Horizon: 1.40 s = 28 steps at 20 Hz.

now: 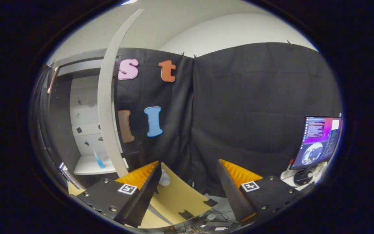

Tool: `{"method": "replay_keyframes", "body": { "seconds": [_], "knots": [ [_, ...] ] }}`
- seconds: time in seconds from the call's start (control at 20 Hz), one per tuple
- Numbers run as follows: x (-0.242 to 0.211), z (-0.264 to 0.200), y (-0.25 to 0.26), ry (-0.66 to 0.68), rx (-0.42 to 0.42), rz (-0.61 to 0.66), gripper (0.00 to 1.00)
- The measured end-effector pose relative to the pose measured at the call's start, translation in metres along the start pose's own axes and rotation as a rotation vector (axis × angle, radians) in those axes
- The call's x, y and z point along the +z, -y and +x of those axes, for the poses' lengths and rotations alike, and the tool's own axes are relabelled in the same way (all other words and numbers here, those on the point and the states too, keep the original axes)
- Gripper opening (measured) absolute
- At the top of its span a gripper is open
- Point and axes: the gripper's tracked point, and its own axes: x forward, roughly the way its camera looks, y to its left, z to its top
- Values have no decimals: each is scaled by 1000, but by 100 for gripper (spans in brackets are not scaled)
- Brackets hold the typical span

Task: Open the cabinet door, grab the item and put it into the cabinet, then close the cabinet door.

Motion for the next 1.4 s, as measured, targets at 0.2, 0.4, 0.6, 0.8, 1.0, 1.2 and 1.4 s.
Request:
{"method": "replay_keyframes", "body": {
  "seconds": [0.2,0.4,0.6,0.8,1.0,1.2,1.4],
  "knots": [
    [2,4,4,-10,18,13,96],
    [7,-9,16,-15,59,14,96],
    [3,-7,2,-22,83,21,96],
    [0,-14,-4,-43,160,24,96],
    [-7,-31,-36,-70,273,37,96],
    [-15,-48,-66,-98,410,99,96],
    [-2,-66,-108,-86,578,234,96]
  ]
}}
